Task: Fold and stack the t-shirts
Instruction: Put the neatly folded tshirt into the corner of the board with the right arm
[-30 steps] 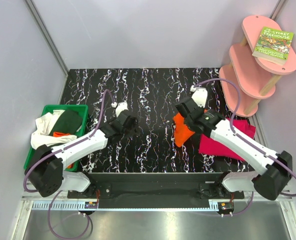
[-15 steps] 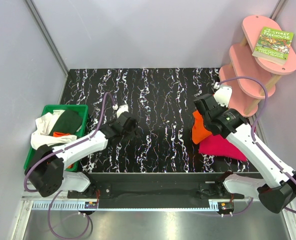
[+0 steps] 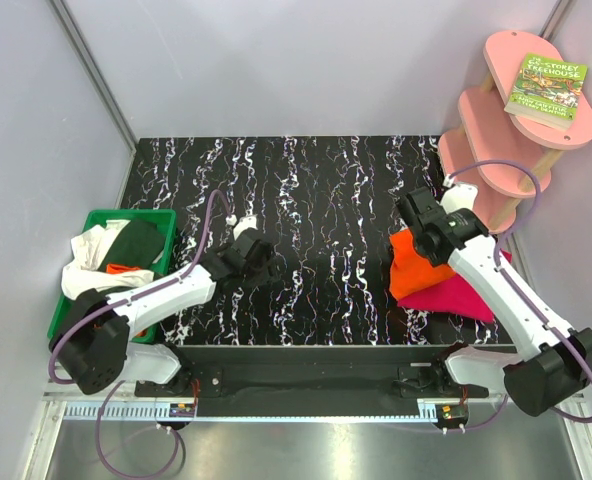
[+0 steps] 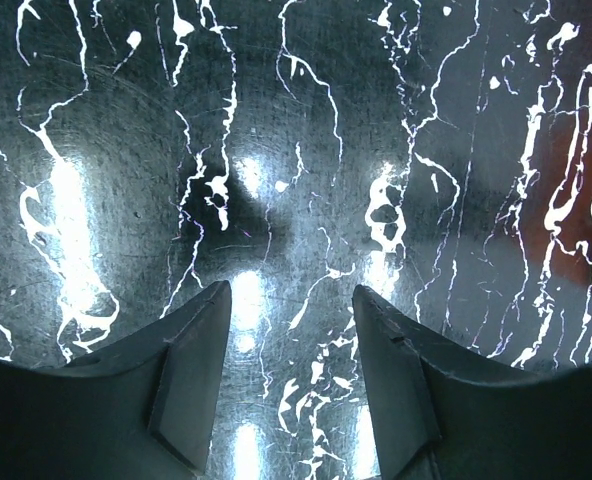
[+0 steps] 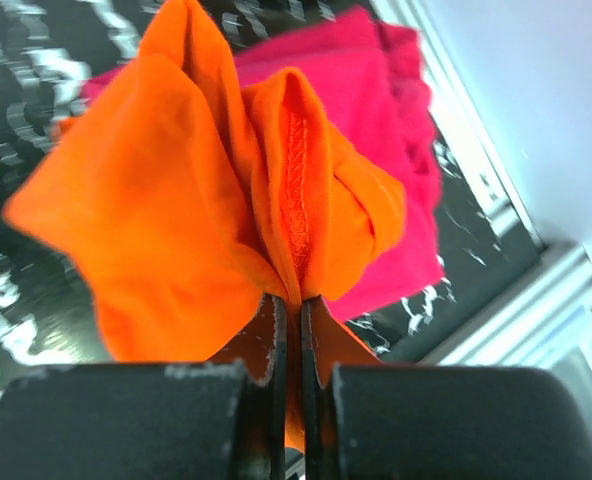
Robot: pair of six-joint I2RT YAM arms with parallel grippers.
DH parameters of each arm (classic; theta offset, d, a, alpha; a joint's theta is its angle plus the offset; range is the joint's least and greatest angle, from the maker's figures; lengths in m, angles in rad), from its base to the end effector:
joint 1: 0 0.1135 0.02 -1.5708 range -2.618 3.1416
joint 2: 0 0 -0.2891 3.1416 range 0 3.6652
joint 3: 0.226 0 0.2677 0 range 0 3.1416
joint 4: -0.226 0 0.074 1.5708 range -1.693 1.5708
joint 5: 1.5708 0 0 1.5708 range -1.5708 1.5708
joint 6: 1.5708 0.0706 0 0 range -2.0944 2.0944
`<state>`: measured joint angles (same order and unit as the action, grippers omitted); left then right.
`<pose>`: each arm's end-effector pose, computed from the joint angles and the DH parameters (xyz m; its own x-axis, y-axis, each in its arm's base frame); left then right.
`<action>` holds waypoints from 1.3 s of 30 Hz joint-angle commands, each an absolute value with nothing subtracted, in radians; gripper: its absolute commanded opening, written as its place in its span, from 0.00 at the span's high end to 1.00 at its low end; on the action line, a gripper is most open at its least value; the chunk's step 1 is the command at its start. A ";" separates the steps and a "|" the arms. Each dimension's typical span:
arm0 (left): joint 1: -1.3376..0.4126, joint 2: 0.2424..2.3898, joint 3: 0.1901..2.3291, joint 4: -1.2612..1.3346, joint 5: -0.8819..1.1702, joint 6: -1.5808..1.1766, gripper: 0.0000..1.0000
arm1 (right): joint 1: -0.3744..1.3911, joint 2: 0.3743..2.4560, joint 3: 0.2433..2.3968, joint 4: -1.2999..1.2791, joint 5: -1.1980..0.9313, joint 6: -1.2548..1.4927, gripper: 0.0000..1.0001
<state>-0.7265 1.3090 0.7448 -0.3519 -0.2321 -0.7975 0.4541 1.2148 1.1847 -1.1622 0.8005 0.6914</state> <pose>0.2235 -0.1769 0.1907 -0.8019 -0.2191 -0.5559 -0.0459 0.9502 -0.3083 0.2265 0.0542 0.3221 -0.6861 0.1592 -0.7099 0.4807 0.8316 -0.2781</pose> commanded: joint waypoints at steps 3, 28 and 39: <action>-0.733 1.259 0.742 -0.318 -0.195 -0.804 0.44 | 0.312 1.215 1.178 -1.212 0.825 0.715 1.00; -0.733 1.223 0.727 -0.327 -0.149 -0.785 0.44 | 0.005 1.385 1.100 -1.164 0.597 0.744 1.00; -0.735 1.238 0.721 -0.325 -0.141 -0.795 0.44 | -0.072 1.404 1.068 -1.111 0.615 0.713 0.99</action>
<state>-0.7292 1.2480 0.7151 -0.3489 -0.1635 -0.7944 -0.0635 1.3933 1.0622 -1.1210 0.5892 0.7136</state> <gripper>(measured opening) 0.557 0.033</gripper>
